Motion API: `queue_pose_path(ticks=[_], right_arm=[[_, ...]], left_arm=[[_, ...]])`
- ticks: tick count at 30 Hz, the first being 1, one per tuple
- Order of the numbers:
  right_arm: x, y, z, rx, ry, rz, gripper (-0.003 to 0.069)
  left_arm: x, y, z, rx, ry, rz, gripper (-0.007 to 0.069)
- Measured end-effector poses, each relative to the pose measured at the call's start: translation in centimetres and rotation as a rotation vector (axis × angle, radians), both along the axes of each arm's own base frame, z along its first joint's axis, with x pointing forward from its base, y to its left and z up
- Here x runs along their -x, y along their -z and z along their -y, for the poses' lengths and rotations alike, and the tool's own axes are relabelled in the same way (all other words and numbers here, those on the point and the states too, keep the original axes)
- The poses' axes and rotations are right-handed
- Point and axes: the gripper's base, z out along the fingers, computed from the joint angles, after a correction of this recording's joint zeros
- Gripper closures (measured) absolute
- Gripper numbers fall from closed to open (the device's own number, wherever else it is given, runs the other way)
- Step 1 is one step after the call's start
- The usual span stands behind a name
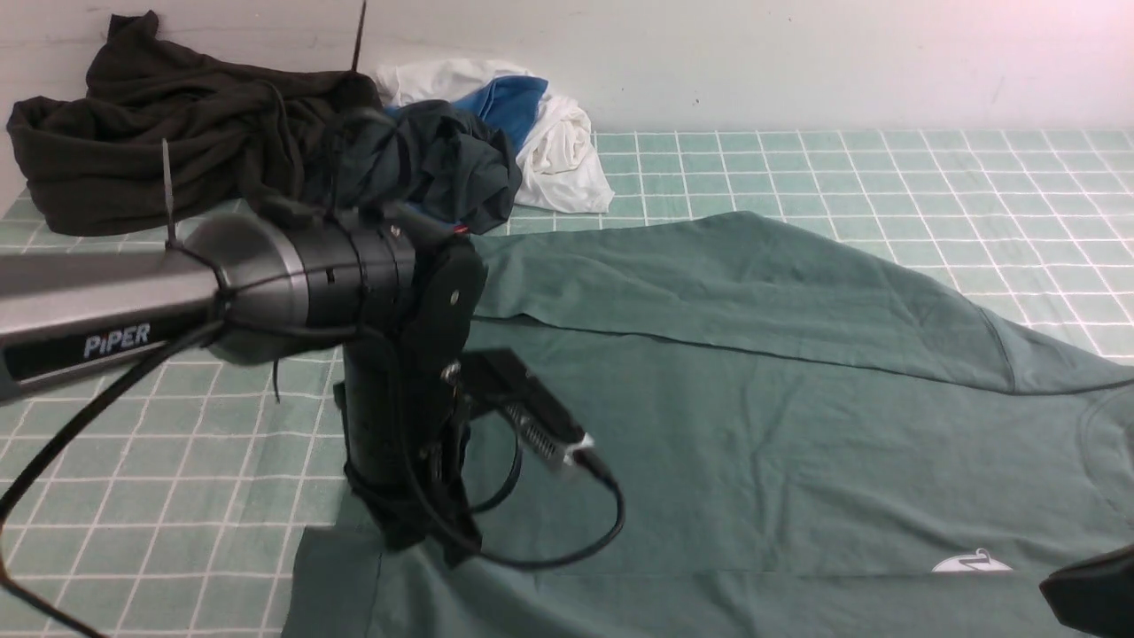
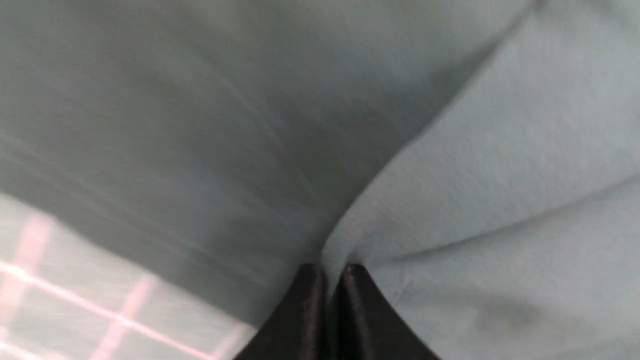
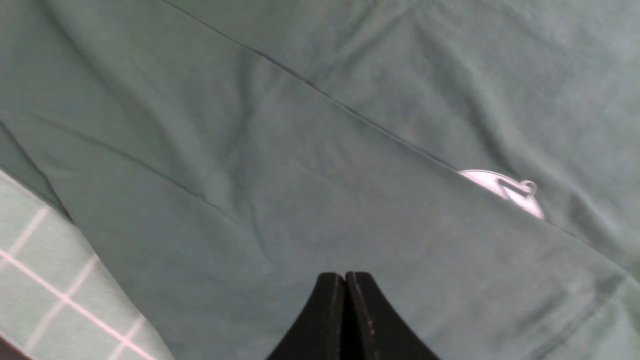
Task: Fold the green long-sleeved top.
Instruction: Use the left arm to clamp the cuff closest to it, then use the left arm to drag and place the cuff at the centered position on the left edge of the fabric
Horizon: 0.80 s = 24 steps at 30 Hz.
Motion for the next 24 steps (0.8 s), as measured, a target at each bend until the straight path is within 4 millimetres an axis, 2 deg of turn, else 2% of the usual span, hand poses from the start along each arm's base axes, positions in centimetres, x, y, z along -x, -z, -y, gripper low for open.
queue_pose_path(ticks=[4,6,8,10,12,13,14,18,21,24], right_arm=[[-0.2,0.1,0.8,0.079,0.044,0.018,0.0673],[-0.3,0.1,1.1,0.093,0.083,0.019,0.0673],[-0.4,0.1,1.4,0.111,0.123,0.024,0.0673],[-0.5,0.1,1.6,0.118,0.144,0.027,0.0673],[-0.6,0.1,1.9,0.136,0.182,0.034,0.0673],[-0.6,0.1,1.9,0.137,0.185,0.034,0.0673],[-0.6,0.1,2.0,0.143,0.203,0.037,0.0673],[-0.7,0.0,2.2,0.147,0.232,0.04,0.0673],[-0.7,0.0,2.2,0.145,0.236,0.043,0.0673],[-0.9,-0.1,2.1,0.136,0.236,0.065,0.0673]], left_arm=[[-3.1,-5.1,1.4,0.052,0.019,0.158,0.0607],[-4.7,-6.5,1.9,0.079,0.024,0.217,0.0607],[-6.5,-7.0,2.1,0.102,0.016,0.255,0.0604],[-7.5,-6.8,2.1,0.114,-0.001,0.259,0.0604],[-9.1,-5.3,1.7,0.124,-0.036,0.232,0.0604],[-9.2,-5.2,1.7,0.123,-0.038,0.228,0.0604],[-9.8,-3.9,1.4,0.116,-0.055,0.199,0.0604],[-10.8,-1.2,0.7,0.096,-0.084,0.141,0.0584],[-11.1,-0.4,0.5,0.09,-0.095,0.125,0.0535],[-11.5,-0.8,0.5,0.096,-0.136,0.16,0.0417]])
